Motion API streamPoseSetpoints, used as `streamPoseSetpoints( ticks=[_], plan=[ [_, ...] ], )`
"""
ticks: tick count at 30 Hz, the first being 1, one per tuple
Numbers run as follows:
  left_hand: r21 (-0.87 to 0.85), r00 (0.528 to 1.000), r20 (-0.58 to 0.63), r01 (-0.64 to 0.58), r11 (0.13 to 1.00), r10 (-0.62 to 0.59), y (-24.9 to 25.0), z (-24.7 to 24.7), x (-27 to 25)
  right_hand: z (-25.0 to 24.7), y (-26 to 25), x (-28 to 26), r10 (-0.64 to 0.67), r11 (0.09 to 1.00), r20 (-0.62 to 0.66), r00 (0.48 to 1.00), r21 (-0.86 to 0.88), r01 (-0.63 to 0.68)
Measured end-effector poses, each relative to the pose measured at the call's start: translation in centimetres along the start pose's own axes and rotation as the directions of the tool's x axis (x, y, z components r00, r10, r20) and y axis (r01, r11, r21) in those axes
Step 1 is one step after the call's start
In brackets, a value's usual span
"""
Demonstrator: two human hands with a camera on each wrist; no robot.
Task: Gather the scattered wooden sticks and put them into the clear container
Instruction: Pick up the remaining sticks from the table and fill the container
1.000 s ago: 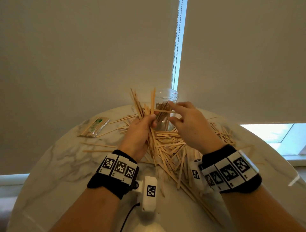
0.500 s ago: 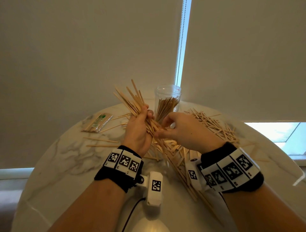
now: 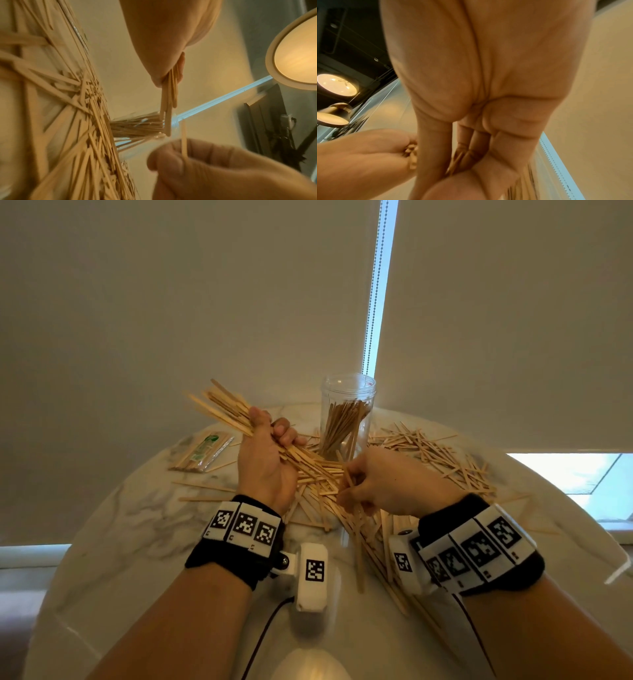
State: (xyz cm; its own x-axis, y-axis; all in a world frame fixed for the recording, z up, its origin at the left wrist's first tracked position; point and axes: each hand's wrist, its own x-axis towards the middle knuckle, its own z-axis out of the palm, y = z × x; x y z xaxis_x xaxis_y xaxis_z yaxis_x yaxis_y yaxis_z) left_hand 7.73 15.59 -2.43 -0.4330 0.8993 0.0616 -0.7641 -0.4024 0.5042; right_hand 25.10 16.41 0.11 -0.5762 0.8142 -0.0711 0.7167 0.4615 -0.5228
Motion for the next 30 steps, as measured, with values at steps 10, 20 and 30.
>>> streamPoseSetpoints(
  ticks=[10, 20, 30],
  plan=[
    [0.364, 0.967, 0.130, 0.157, 0.918, -0.217, -1.5, 0.5, -1.9, -1.7, 0.5, 0.0, -0.041, 0.949, -0.255, 0.966, 0.292, 0.117],
    [0.600, 0.914, 0.180, 0.191, 0.777, -0.364, -3.1, 1.3, -3.5, -0.9, -0.7, -0.1, -0.091, 0.961, -0.459, 0.884, 0.191, 0.198],
    [0.642, 0.878, 0.352, 0.025, 0.766, -0.324, -2.5, 1.8, -4.1, -4.5, -1.1, -1.9, -0.088, 0.856, -0.619, 0.781, 0.354, 0.377]
  ],
)
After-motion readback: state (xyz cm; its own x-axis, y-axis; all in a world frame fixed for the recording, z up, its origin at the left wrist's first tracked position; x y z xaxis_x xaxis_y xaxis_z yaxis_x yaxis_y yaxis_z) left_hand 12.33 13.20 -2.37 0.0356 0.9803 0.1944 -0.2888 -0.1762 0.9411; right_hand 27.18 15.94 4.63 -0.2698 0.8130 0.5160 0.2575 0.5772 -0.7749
